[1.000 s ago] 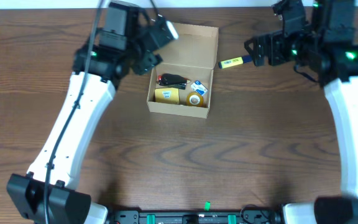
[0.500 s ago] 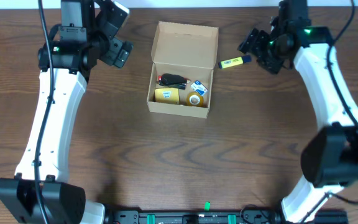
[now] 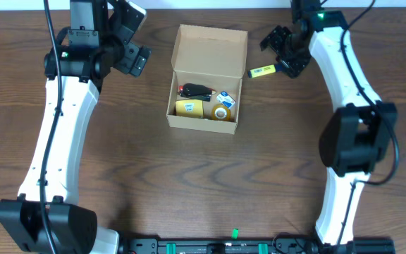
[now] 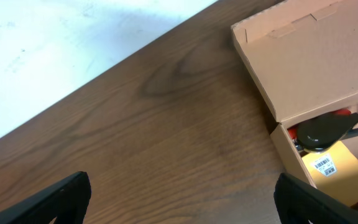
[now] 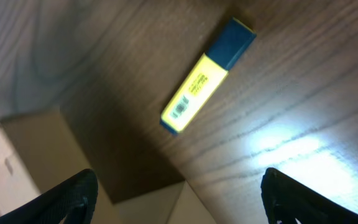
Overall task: Pack container
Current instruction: 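Reach the right gripper to the yellow highlighter and grasp it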
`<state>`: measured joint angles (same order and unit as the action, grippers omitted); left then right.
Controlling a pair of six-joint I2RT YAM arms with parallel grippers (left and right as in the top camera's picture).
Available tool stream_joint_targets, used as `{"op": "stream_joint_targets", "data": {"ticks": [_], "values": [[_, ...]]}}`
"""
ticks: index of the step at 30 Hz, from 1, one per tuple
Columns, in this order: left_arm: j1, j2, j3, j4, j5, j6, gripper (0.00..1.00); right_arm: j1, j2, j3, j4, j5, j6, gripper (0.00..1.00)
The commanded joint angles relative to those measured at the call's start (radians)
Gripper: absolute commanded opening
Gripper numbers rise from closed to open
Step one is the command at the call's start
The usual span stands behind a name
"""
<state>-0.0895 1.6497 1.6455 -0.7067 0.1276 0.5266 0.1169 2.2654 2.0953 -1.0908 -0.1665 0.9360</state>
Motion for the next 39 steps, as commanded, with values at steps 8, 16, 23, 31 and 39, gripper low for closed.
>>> {"op": "stream_joint_targets", "data": {"ticks": [8, 16, 23, 31, 39], "values": [[0.005, 0.013, 0.006, -0.002, 0.004, -0.011, 0.95, 0.013, 0.173, 0.164, -0.01, 0.027, 0.114, 0.84], [0.005, 0.013, 0.006, -0.003, 0.005, -0.011, 0.95, 0.019, 0.215, 0.164, 0.009, 0.031, 0.142, 0.84], [0.005, 0.013, 0.006, -0.015, 0.005, -0.011, 0.95, 0.019, 0.248, 0.164, 0.0, 0.024, 0.156, 0.84], [0.005, 0.013, 0.006, -0.016, 0.005, -0.011, 0.95, 0.001, 0.273, 0.164, -0.034, 0.02, 0.176, 0.84], [0.005, 0.013, 0.006, -0.016, 0.005, -0.011, 0.95, -0.01, 0.31, 0.164, -0.071, -0.003, 0.183, 0.84]]}}
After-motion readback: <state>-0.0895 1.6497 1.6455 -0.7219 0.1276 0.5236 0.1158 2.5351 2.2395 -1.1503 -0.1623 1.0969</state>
